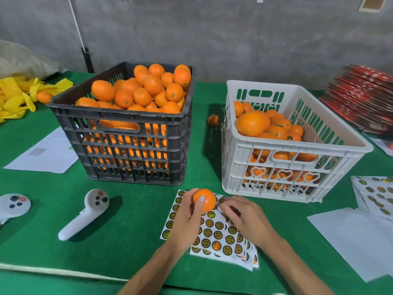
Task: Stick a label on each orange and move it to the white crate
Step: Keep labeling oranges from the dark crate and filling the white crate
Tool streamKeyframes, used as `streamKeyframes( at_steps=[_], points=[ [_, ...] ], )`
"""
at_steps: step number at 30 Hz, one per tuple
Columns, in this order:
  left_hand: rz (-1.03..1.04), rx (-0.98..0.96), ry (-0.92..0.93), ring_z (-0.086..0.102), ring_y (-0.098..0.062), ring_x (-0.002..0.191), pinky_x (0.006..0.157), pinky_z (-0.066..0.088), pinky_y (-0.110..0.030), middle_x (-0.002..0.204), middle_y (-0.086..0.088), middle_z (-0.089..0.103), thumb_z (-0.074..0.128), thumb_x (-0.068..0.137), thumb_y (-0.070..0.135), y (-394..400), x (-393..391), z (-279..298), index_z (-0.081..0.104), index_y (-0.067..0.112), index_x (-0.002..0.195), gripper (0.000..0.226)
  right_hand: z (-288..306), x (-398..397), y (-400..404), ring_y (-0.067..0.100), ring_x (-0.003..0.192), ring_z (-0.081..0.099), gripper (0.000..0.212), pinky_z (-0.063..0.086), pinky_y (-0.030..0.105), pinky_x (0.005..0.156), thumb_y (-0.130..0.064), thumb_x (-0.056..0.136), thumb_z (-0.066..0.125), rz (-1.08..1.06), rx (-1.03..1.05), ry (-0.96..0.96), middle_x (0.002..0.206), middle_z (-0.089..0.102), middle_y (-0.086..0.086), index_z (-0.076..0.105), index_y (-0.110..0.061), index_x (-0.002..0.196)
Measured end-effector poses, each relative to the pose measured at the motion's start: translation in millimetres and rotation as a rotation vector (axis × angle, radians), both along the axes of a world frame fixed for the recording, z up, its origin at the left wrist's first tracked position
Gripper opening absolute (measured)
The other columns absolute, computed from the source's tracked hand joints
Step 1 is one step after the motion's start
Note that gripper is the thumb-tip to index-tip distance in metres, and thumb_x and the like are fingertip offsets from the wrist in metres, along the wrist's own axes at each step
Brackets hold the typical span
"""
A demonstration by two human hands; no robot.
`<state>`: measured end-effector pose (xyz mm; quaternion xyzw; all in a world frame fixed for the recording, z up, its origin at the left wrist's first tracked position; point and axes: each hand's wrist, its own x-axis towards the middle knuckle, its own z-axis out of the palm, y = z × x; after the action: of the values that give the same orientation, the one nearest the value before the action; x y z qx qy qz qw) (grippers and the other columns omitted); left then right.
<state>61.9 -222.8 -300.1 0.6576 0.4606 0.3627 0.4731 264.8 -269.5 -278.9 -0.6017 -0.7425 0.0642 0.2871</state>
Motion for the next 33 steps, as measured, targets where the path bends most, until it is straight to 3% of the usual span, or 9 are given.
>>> streamKeyframes(
  at_steps=[4,7,12,16,20,24,28,31,33],
  points=[
    [0.047,-0.005,-0.099,0.06,0.011,0.111,0.094,0.049,-0.017,0.123,0.023,0.06,0.043,0.1,0.068,-0.7,2.2,8.4,0.048,0.045,0.135,0.042,20.0,-20.8,4.2,0.003,0.094,0.068,0.02,0.059,0.031,0.084,-0.027,0.102,0.06,-0.255,0.237,0.114,0.107,0.073,-0.01,0.075,-0.018,0.111],
    [0.073,0.011,-0.258,0.069,-0.006,0.109,0.093,0.06,-0.034,0.117,0.02,0.065,0.05,0.095,0.069,-1.9,6.2,27.5,0.058,0.038,0.13,0.048,39.8,-38.2,9.0,0.011,0.101,0.07,0.018,0.059,0.031,0.09,-0.021,0.099,0.067,-0.197,0.449,-0.031,0.113,0.075,-0.001,0.077,-0.012,0.112],
    [0.078,0.04,-0.465,0.071,-0.019,0.112,0.088,0.061,-0.034,0.118,0.004,0.071,0.057,0.102,0.048,11.3,8.7,85.1,0.065,0.029,0.123,0.029,77.2,-46.6,10.9,0.009,0.123,0.06,0.034,0.051,0.028,0.105,-0.027,0.104,0.06,-0.068,0.492,-0.04,0.14,0.062,-0.003,0.066,-0.013,0.135],
    [0.014,0.088,-0.405,0.071,-0.016,0.108,0.094,0.061,-0.044,0.118,0.001,0.069,0.054,0.1,0.058,26.1,15.0,137.8,0.063,0.034,0.119,0.032,115.8,-41.0,21.4,0.013,0.123,0.063,0.059,0.055,0.026,0.098,-0.05,0.1,0.061,-0.109,0.573,-0.209,0.148,0.057,0.002,0.059,-0.008,0.141],
    [-0.18,0.098,-0.362,0.067,-0.01,0.119,0.104,0.055,-0.038,0.131,0.004,0.067,0.053,0.098,0.053,36.3,26.6,181.3,0.053,0.027,0.143,0.052,144.2,-24.5,33.9,0.022,0.117,0.069,0.061,0.061,0.036,0.089,-0.039,0.09,0.073,-0.227,0.67,-0.11,0.139,0.063,0.012,0.061,0.0,0.136],
    [-0.164,0.273,-0.281,0.071,-0.002,0.108,0.095,0.057,-0.024,0.116,0.018,0.073,0.06,0.102,0.042,57.3,16.1,211.4,0.06,0.038,0.13,0.029,171.5,4.0,45.3,0.013,0.132,0.051,0.064,0.045,0.036,0.107,-0.032,0.097,0.065,-0.378,0.625,0.028,0.155,0.048,0.007,0.043,-0.011,0.153],
    [0.002,0.455,-0.123,0.066,0.009,0.093,0.076,0.05,-0.007,0.107,0.014,0.069,0.063,0.103,0.035,95.1,-20.1,230.2,0.066,0.034,0.119,0.017,193.8,32.4,62.3,0.024,0.134,0.055,0.051,0.049,0.041,0.104,-0.027,0.105,0.053,-0.587,0.462,0.085,0.163,0.036,0.001,0.043,-0.015,0.153],
    [0.105,0.558,0.132,0.062,0.004,0.108,0.09,0.054,-0.021,0.122,0.013,0.065,0.063,0.103,0.037,132.5,-48.7,232.4,0.064,0.03,0.122,0.02,195.3,37.5,69.7,0.026,0.113,0.068,0.036,0.057,0.04,0.087,-0.019,0.104,0.055,-0.615,0.426,0.021,0.16,0.042,0.002,0.06,-0.011,0.139],
    [0.163,0.56,0.275,0.063,-0.01,0.114,0.089,0.054,-0.031,0.127,0.006,0.066,0.066,0.101,0.036,163.0,-60.3,233.0,0.062,0.026,0.127,0.028,192.2,31.5,74.5,0.027,0.12,0.065,0.031,0.057,0.042,0.095,-0.016,0.1,0.061,-0.578,0.47,0.011,0.149,0.056,0.005,0.068,-0.008,0.13]
  ],
)
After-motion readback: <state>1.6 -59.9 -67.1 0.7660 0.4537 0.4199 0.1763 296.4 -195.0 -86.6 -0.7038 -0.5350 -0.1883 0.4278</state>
